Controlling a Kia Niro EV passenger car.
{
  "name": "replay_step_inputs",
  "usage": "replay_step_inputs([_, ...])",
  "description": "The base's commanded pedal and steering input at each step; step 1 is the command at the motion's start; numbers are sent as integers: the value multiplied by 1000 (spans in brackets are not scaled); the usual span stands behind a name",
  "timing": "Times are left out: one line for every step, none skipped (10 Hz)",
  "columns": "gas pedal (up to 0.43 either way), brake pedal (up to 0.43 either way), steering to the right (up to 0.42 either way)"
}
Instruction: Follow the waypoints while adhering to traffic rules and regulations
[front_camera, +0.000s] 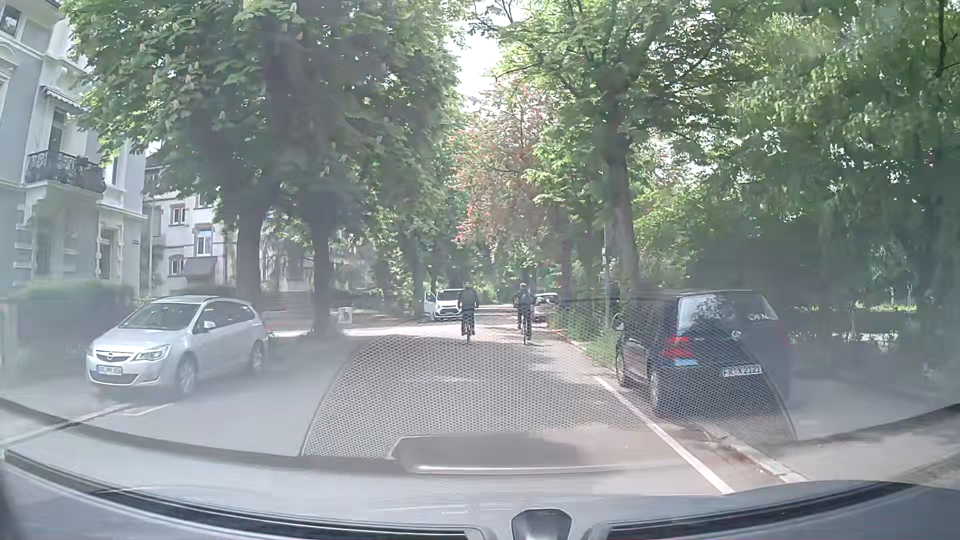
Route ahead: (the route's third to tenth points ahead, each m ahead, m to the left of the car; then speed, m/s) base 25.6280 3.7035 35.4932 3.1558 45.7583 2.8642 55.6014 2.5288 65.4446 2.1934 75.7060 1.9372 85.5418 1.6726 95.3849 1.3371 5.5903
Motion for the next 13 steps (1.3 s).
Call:
replay_step_inputs([28, 0, 1])
replay_step_inputs([28, 0, 1])
replay_step_inputs([28, 0, 0])
replay_step_inputs([28, 0, 0])
replay_step_inputs([28, 0, 0])
replay_step_inputs([28, 0, 0])
replay_step_inputs([28, 0, 0])
replay_step_inputs([28, 0, 0])
replay_step_inputs([28, 0, 0])
replay_step_inputs([28, 0, 0])
replay_step_inputs([28, 0, 0])
replay_step_inputs([28, 0, 0])
replay_step_inputs([28, 0, 0])
